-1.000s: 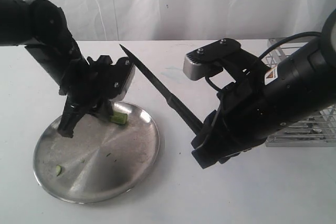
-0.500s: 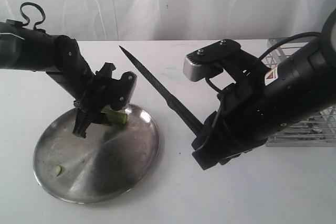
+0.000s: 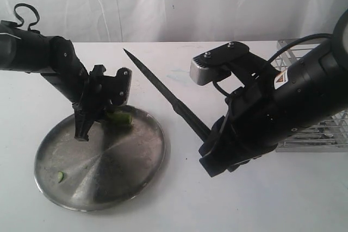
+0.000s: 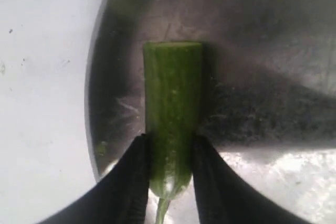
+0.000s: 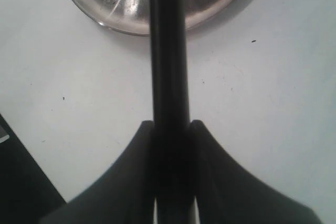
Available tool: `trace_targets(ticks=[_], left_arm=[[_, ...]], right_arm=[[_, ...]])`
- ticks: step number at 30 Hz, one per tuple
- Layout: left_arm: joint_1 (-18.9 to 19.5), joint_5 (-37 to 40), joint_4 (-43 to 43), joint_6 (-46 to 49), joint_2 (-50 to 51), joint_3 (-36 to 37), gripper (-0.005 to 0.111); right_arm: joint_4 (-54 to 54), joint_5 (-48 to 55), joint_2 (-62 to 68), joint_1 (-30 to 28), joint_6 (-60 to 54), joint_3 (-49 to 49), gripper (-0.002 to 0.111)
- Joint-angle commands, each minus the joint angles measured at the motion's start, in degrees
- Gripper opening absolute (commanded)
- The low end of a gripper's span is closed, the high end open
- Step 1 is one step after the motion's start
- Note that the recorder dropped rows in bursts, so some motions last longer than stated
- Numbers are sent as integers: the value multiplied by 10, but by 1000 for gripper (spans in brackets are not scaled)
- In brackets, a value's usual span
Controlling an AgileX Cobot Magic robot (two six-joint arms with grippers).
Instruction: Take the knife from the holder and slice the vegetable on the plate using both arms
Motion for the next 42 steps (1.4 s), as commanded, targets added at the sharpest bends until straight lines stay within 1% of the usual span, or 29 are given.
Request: trace_targets(ticks=[1,3,8,10,13,16,17,19,24,27,31,35,38,40,42], left_arm=[[0,49,-4,-66,-41,4,0],[0,94,-4,-73,-53,4,0],[0,203,-4,-171,-61,4,0],[0,237,-4,-186,-57,4,0],[0,246,-4,-232,-47,4,0],[0,234,-4,-292,-39,4,0],[0,232,-4,-304,-38,4,2],[0,234,-4,-318,-35,4,11],[0,253,-6,-328,-33,4,38],[0,263,-6,-347,-33,4,50],[0,281,-6,-347,-33,4,57],[0,316,-4,-347,-45,4,57],[0,337,7,-358,-73,-3,51],[0,335,16,-389,-97,-13,40],[0,332,25,-416,-126,-28,19]], right_arm=[[6,-2,-5,-2,2,3,0],[7,-2,-5,-2,2,3,0],[13,1,-5,-2,2,3,0],[14,0,-5,-2,2,3,0],[12,0,-5,-2,2,3,0],[12,0,-5,-2,2,3,0],[12,0,-5,-2,2,3,0],[11,3,-5,-2,2,3,0],[10,13,-5,-2,2,3,0],[8,21,-5,-2,2,3,0],[1,16,-4,-2,0,3,0],[-23,3,-4,-2,4,3,0],[-23,-6,-4,-2,41,3,0],[-23,-8,-4,3,74,3,0],[-23,-8,-4,17,111,3,0]])
